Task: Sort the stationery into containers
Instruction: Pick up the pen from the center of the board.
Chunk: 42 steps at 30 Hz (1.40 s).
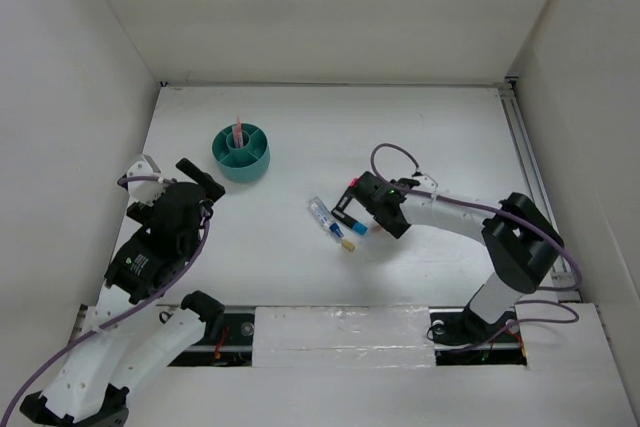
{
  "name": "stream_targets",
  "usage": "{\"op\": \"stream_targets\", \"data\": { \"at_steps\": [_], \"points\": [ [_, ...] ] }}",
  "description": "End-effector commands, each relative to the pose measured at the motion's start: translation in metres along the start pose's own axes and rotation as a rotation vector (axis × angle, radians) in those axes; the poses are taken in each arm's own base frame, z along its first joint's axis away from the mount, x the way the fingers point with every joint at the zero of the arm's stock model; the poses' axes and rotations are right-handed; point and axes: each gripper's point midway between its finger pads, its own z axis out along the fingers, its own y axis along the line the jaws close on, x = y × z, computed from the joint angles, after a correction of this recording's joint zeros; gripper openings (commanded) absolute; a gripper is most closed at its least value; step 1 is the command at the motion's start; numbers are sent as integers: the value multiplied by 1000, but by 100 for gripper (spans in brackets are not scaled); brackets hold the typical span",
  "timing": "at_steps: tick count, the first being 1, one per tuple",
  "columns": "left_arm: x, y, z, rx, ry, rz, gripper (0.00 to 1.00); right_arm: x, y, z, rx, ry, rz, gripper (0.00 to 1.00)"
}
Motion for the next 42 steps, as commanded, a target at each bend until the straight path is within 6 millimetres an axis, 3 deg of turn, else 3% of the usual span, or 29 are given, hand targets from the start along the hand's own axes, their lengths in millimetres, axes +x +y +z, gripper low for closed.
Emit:
{"op": "stream_targets", "data": {
  "at_steps": [1, 8, 11, 12, 18, 23, 26, 29, 30, 35, 40, 41, 42],
  "points": [
    [-11, -4, -2, 12, -27, -21, 100, 2, 0, 14, 2, 18, 14, 63],
    [-12, -3, -4, 17, -31, -28, 100, 4, -2, 30, 37, 23, -5, 57],
    [-14, -1, -5, 11, -38, -48, 100, 8, -3, 34, 53, 43, -14, 47],
    [-14, -1, -5, 11, -38, -48, 100, 9, -5, 36, 60, 44, -29, 38],
    [-17, 0, -8, 21, -46, -70, 100, 15, -8, 40, 62, 76, -55, 26],
    [-17, 3, -8, 10, -49, -64, 100, 26, -22, 44, 70, 110, -82, 3],
    [-17, 3, -8, 10, -49, -64, 100, 32, -27, 36, 66, 132, -87, 0],
    [-17, 3, -8, 10, -49, -64, 100, 26, -24, 14, 28, 108, -66, 0],
    [-17, 3, -8, 10, -49, -64, 100, 17, -26, 4, 21, 97, -52, 0],
    [-17, 3, -8, 10, -49, -64, 100, -23, 2, -45, -107, -3, -28, 0],
    [-14, 2, -5, 1, -41, -50, 100, -55, 74, -117, -490, -88, -60, 0],
    [-14, 1, -5, 1, -41, -60, 100, -66, 114, -143, -687, -153, -111, 0],
    [-15, 2, -5, -5, -48, -60, 100, -60, 133, -160, -820, -142, -179, 0]
  ]
}}
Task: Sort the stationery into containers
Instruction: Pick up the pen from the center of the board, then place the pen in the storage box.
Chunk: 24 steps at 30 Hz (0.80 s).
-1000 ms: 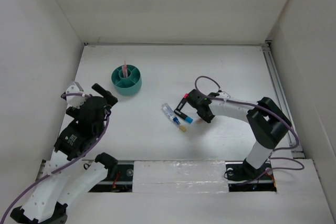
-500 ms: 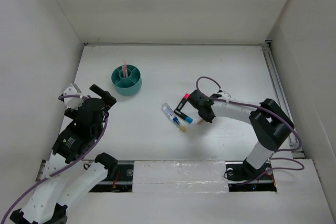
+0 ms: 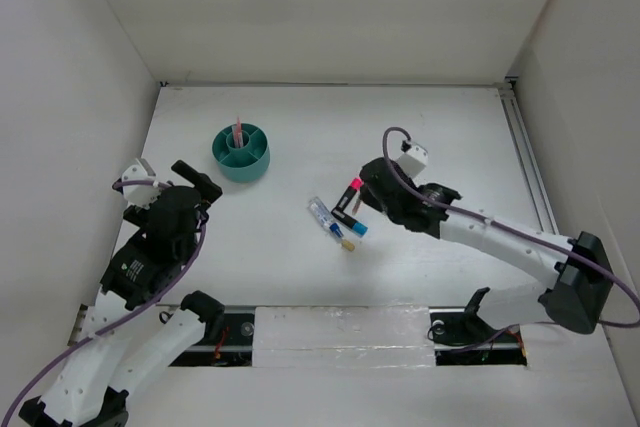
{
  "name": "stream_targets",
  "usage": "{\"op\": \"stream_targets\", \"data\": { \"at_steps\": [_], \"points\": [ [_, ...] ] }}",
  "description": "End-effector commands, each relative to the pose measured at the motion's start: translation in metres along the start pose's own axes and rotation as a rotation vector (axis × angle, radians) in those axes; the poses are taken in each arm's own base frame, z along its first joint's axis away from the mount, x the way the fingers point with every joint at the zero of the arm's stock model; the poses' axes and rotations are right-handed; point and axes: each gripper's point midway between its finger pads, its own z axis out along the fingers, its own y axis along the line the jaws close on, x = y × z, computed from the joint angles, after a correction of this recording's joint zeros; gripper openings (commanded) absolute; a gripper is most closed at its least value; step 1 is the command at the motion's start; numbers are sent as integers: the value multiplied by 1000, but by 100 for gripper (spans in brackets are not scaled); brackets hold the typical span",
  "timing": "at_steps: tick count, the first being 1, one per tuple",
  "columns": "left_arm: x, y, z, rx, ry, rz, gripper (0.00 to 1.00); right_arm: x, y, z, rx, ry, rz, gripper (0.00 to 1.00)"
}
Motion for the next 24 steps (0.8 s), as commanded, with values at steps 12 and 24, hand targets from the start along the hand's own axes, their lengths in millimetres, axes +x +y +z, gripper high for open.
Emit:
{"op": "stream_targets", "data": {
  "at_steps": [12, 24],
  "points": [
    [-16, -4, -4, 25, -50, -43, 100, -2, 317, -35, -1368, -222, -794, 0],
    [-10, -12, 0, 51, -30, 4, 100, 6, 358, -16, -1656, -319, -691, 0]
  ]
}}
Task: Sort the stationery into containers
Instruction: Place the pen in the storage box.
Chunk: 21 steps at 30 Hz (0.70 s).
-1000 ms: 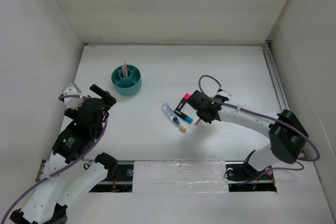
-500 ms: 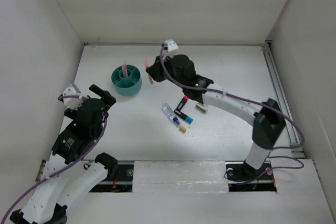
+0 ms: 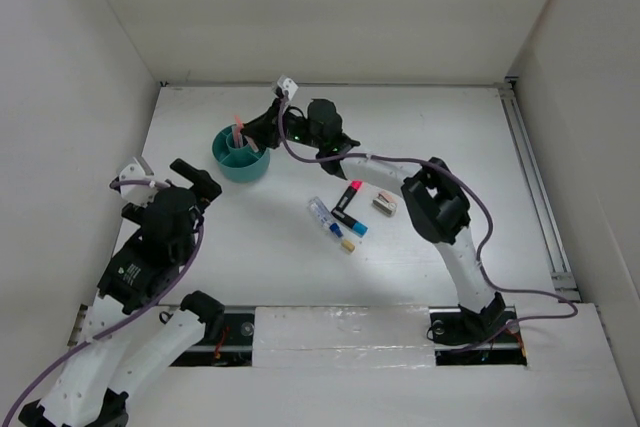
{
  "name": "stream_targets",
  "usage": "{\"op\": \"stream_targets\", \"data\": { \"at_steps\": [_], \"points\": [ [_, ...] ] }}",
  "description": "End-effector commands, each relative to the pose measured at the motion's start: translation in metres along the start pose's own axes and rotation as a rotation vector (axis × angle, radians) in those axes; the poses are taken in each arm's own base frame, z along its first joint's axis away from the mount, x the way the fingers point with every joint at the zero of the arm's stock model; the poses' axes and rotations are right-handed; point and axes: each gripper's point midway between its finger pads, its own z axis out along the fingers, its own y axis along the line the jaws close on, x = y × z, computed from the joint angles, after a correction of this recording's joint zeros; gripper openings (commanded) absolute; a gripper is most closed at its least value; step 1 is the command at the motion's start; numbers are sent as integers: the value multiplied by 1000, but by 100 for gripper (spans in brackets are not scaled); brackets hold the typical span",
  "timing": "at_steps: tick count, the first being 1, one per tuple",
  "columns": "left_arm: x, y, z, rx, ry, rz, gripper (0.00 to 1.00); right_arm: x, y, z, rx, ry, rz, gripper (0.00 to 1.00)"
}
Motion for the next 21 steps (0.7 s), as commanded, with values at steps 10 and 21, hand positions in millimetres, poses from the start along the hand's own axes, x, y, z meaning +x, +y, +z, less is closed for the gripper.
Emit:
{"op": "stream_targets", "data": {
  "at_steps": [10, 21],
  "points": [
    [-1, -8, 3, 21, -1, 14, 100, -62, 7, 34, -202, -188, -57, 0],
    [-2, -7, 2, 31, -10, 11, 100, -55, -10, 46, -197, -212, 3, 0]
  ]
}}
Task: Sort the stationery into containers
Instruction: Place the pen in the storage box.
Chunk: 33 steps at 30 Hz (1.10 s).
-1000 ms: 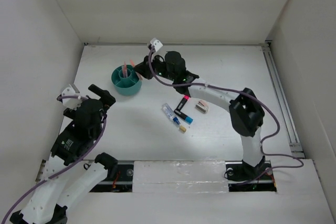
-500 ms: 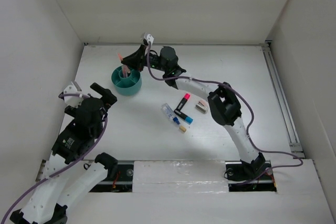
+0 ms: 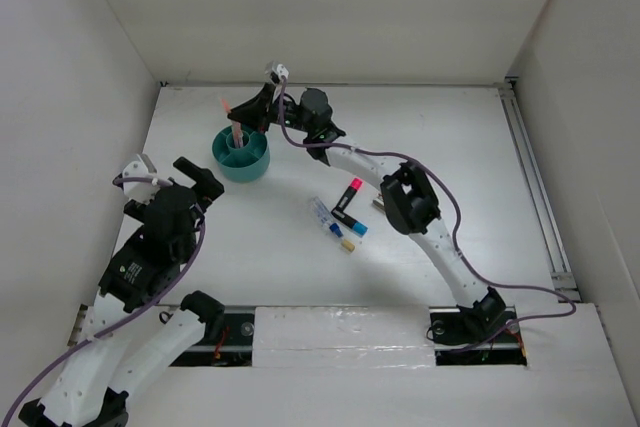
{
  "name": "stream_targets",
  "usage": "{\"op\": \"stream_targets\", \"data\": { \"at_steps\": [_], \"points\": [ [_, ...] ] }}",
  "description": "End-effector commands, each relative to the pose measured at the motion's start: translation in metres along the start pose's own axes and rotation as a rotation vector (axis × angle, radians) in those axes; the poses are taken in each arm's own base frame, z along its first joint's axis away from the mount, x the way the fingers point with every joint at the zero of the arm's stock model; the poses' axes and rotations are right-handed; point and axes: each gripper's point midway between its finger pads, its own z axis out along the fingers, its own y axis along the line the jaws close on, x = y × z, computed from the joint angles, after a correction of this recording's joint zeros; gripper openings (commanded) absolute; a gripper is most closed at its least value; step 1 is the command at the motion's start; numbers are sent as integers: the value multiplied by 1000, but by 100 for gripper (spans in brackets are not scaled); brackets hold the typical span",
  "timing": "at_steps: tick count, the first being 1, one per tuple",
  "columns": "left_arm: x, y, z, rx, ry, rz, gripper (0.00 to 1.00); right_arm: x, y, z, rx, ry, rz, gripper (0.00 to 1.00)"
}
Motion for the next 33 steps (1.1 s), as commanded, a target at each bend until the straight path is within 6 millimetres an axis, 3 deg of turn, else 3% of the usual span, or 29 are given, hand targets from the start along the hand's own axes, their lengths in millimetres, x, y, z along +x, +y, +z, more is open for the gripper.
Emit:
{"op": "stream_targets", "data": {
  "at_steps": [1, 9, 11, 12, 14, 33],
  "points": [
    [-4, 0, 0, 8, -20, -8, 100, -37, 11, 8, -38, -70, -21, 0],
    [-4, 0, 0, 8, -20, -8, 100, -22, -1, 10, 1, -59, 18, 0],
    [-4, 0, 0, 8, -20, -8, 100, -10, -6, 9, 8, -45, 41, 0],
    [-5, 0, -2, 12, -25, -14, 100, -18, -10, 8, 11, -58, 29, 0],
    [-5, 0, -2, 12, -25, -14, 100, -8, -14, 7, 17, -45, 50, 0],
    [-4, -3, -2, 30, -16, -20, 100, 19, -37, 4, 103, -40, 91, 0]
  ]
}}
